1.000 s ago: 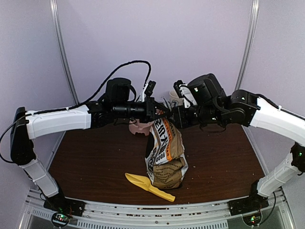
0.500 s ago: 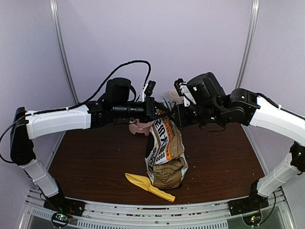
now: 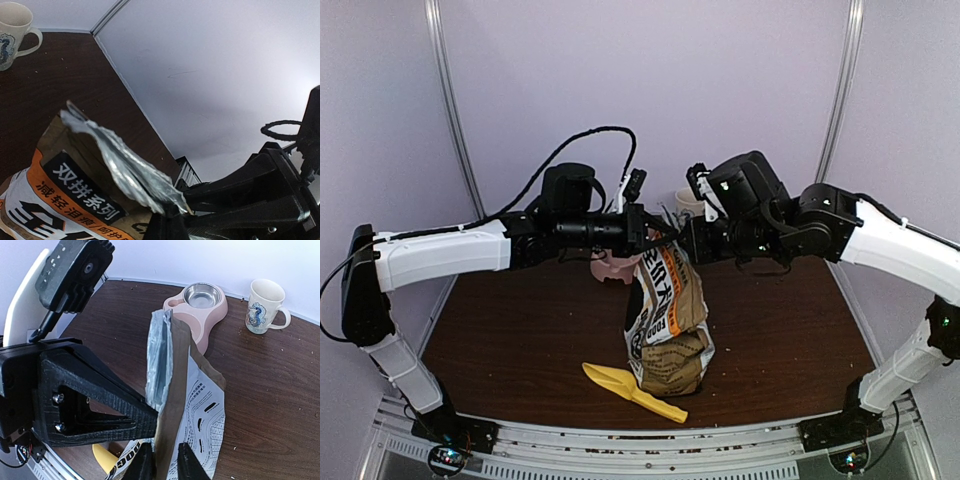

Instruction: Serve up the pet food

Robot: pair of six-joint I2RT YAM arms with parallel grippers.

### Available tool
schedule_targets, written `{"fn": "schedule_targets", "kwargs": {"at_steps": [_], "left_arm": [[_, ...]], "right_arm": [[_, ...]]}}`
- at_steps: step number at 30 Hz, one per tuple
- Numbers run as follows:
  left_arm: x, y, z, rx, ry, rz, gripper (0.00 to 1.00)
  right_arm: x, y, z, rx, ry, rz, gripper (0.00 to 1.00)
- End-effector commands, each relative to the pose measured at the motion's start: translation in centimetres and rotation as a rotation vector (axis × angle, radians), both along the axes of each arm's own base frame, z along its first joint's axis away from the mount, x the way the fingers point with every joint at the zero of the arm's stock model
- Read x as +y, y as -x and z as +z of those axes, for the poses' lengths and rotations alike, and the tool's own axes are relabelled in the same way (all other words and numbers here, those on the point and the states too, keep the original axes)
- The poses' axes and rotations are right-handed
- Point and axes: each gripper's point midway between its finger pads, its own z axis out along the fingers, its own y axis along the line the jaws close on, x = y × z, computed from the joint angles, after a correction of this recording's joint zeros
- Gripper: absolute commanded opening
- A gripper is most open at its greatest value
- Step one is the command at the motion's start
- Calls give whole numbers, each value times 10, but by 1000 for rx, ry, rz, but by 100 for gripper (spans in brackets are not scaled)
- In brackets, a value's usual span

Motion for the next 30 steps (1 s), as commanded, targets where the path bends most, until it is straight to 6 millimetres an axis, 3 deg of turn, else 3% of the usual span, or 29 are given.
{"fn": "schedule_targets", "kwargs": {"at_steps": [1, 6, 30], "left_arm": [[8, -1, 28, -75, 51, 18, 0], [9, -3, 28, -84, 42, 36, 0], [27, -12, 36, -148, 14, 141, 0]], "right_arm": [[-11, -6, -12, 3, 96, -39, 16], [-10, -7, -15, 4, 116, -35, 0], [-38, -19, -19, -33, 234, -177, 0]]}}
